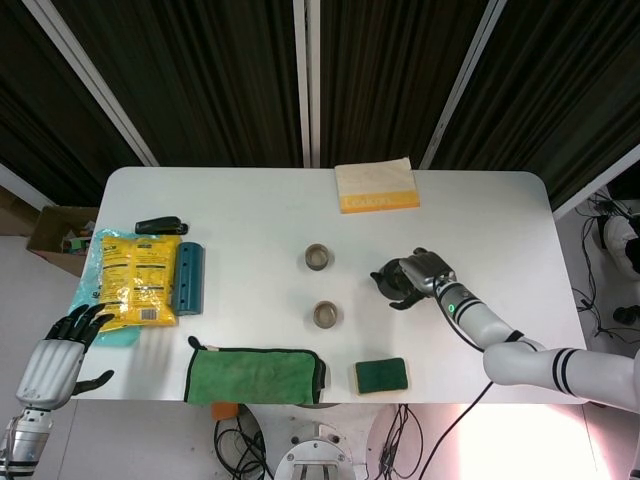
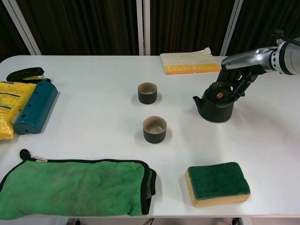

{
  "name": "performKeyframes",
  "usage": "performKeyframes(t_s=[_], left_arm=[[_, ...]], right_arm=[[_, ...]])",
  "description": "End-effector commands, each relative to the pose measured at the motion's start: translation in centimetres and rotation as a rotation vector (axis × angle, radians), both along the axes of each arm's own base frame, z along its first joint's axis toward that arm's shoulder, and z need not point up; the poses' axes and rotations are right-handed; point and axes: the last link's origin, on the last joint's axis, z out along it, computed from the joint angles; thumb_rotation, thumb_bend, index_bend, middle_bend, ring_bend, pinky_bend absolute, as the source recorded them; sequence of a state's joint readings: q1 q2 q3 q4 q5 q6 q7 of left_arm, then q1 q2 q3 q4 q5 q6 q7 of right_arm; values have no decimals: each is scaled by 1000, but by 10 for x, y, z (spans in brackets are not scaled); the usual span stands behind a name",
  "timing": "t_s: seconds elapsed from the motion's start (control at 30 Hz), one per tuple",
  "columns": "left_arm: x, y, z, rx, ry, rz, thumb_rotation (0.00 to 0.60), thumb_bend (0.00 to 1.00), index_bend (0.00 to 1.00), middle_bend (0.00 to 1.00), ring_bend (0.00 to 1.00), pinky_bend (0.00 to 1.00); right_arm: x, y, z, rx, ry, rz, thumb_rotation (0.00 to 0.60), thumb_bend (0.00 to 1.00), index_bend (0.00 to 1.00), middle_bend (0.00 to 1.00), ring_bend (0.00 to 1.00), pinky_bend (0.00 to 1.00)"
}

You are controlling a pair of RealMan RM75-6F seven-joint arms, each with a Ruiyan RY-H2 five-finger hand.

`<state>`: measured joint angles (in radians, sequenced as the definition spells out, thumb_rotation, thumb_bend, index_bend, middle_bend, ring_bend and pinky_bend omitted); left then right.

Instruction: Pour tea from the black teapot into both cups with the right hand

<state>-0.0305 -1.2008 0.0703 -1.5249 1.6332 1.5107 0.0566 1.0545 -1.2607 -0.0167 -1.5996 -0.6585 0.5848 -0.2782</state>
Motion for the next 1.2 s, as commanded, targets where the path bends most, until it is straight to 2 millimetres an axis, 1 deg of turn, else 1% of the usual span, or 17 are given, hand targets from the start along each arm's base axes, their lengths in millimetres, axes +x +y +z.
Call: performKeyframes(t_s=[0.03,0.27,0.43,0.57,0.73,0.8,1.03,1.2], left_arm=[[0,0,0,0,0,0,600,68,203,107,89,218],[-1,0,-1,-7,2,5,600,69,203,107,89,218],[-1,0,0,-5,0,6,600,69,203,107,89,218],[-2,0,0,-6,0,9,600,69,203,107,89,218],[-2,0,0,-5,0,9,600,69,203,107,88,219],[-2,0,0,-6,-1,9,600,69,203,107,89,218],[-2,1,-1,-8,-1,8,600,69,204,107,88,219],[-1,1,0,-9,1,7,600,68,203,107,89,220]], right_arm=[[0,-1,1,6,-5,-10,416,177,750,678,628,133],[4,-3,1,14,-20,-28,415,177,814,730,675,133],[7,-6,1,4,-31,-31,416,177,827,759,696,133],[7,-6,-1,-1,-40,-32,416,177,820,787,710,144],[6,-6,-2,-6,-42,-36,416,177,763,849,756,207],[6,-7,-2,-8,-40,-35,417,177,753,867,766,216],[5,-8,-2,-23,-40,-37,418,179,754,898,779,224],[5,-8,0,-35,-50,-41,447,189,785,921,797,254]])
